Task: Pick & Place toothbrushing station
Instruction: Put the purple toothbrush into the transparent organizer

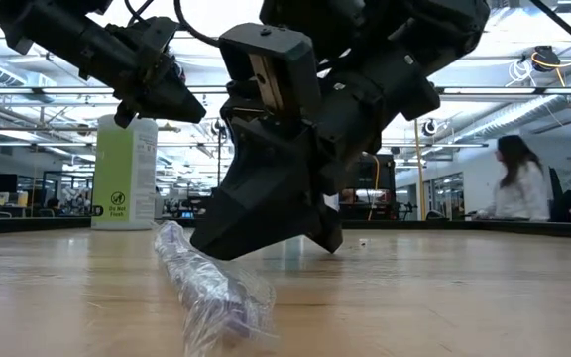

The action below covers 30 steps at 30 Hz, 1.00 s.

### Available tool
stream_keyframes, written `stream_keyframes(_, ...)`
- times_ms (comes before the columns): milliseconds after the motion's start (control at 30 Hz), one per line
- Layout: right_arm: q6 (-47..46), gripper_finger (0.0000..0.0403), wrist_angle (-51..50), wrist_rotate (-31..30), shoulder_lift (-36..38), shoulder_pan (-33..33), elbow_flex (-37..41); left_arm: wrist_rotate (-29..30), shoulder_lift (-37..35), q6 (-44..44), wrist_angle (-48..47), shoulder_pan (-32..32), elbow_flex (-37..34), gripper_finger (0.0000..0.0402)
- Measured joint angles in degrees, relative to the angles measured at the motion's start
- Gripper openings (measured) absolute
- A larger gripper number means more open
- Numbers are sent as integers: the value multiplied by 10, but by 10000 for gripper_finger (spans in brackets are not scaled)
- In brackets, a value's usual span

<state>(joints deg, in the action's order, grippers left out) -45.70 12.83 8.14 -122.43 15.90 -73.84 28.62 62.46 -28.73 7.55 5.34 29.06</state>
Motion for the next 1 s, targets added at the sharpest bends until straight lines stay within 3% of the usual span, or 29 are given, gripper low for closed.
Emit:
stream_keyframes(600, 45, 70, -121, 12, 0, -10, -100, 0, 0, 0, 0, 0, 0, 85)
stream_keyframes(1000, 44, 70, -144, -6, 0, -9, -102, 0, 0, 0, 0, 0, 0, 85)
